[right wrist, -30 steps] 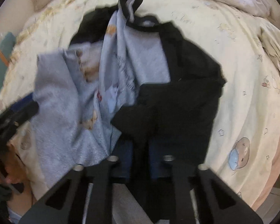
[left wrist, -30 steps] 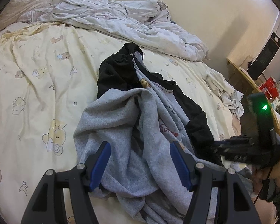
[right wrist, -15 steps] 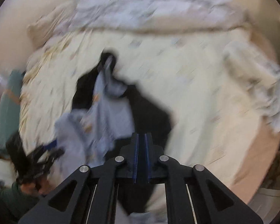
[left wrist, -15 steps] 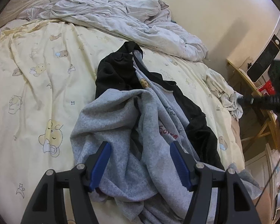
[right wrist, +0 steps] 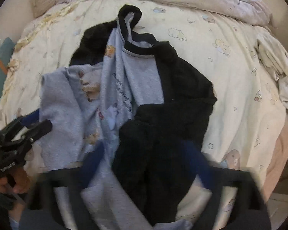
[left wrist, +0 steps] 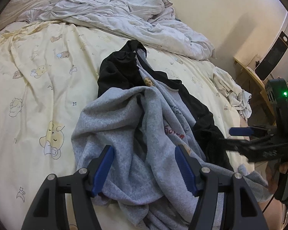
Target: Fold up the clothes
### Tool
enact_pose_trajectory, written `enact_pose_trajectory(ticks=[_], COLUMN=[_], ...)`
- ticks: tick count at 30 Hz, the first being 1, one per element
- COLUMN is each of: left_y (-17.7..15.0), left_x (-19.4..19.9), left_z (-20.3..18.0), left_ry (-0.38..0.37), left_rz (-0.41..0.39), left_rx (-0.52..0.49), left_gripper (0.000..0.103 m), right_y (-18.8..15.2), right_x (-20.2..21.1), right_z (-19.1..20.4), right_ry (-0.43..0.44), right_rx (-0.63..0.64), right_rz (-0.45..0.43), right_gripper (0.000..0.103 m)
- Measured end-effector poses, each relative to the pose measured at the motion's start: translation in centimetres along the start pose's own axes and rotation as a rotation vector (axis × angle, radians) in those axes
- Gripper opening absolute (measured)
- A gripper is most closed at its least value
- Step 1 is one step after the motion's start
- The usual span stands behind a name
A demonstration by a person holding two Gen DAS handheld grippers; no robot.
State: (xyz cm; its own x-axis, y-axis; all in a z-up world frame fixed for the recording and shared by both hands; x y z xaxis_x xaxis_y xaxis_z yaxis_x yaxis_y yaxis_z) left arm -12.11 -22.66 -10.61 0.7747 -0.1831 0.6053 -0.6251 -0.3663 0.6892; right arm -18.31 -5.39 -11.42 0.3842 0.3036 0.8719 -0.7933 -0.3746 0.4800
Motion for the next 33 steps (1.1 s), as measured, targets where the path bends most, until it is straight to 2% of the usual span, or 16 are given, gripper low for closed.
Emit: enact_pose_trajectory(ticks=[4, 7, 8, 9, 11, 14, 19, 26, 30, 33], left_y=[0.1, 0.1, 0.2, 0.2, 0.3, 0.5, 0.5, 0.2, 0.0, -0.1], left_x=[0.0, 0.1, 0.1, 0.1, 0.1, 0.2, 0.1, -0.1, -0.3, -0.5], left_z=[0.0, 0.0, 0.1, 0.2, 0.4, 0.5, 0.4, 0.2, 0.1, 0.1], left_ry=[-0.005, -0.007, -0.007, -0.007, -0.008, -0.01, -0.019, -0.017, -0.009, -0.001], left_rz=[-0.001, -0.004, -0.005, -0.005, -0.004, -0.01, -0.007, -0.002, 0.001, 0.003], left_rx=[0.002, 0.005, 0.007, 0.012, 0.028, 0.035, 0.036, 0.022, 0.009, -0.002], left_gripper=[0.067, 0.067, 0.067, 0.067, 0.067, 0.067, 0.067, 0.067, 0.067, 0.067], right_y=[-0.7, -1.4, -1.6, -1.6, -1.0, 0.0, 3.3, 9.1, 13.2, 16.1], right_x=[-1.0, -2.6, -3.2, -3.7, -3.7, -2.2, 3.5, 9.5, 12.2, 13.4], right_z=[0.3, 0.4, 0.4, 0.3, -0.2, -1.9, -5.8, -11.7, -16.6, -21.7], right_ry=[-0.019, -0.047, -0.052, -0.049, -0.052, -0.059, -0.135, -0.203, -0.317, -0.466], right_rx=[0.001, 0.038, 0.044, 0.032, 0.002, -0.047, -0.058, -0.081, -0.103, -0.146], right_rz=[0.03, 0.074, 0.088, 0.097, 0.08, 0.019, -0.127, -0.251, -0.345, -0.405], right_gripper=[0.096, 0.09, 0.065, 0.026, 0.015, 0.009, 0.007, 0.007, 0.007, 0.007])
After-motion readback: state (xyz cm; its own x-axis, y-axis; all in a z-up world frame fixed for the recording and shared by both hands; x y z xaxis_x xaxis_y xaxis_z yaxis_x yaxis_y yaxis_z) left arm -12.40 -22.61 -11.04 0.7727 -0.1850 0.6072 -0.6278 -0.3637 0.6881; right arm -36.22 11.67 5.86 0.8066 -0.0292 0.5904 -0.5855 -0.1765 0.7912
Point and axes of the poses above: each gripper's, at about its wrist camera, not at the fingertips, and x roughly against the way its jaws point, z to its left, y to its top, the point moved 6 cm from there along -x, roughly the way its jaws point, and after that the axes turned 10 degrees about -z, right-handed, at the moved point
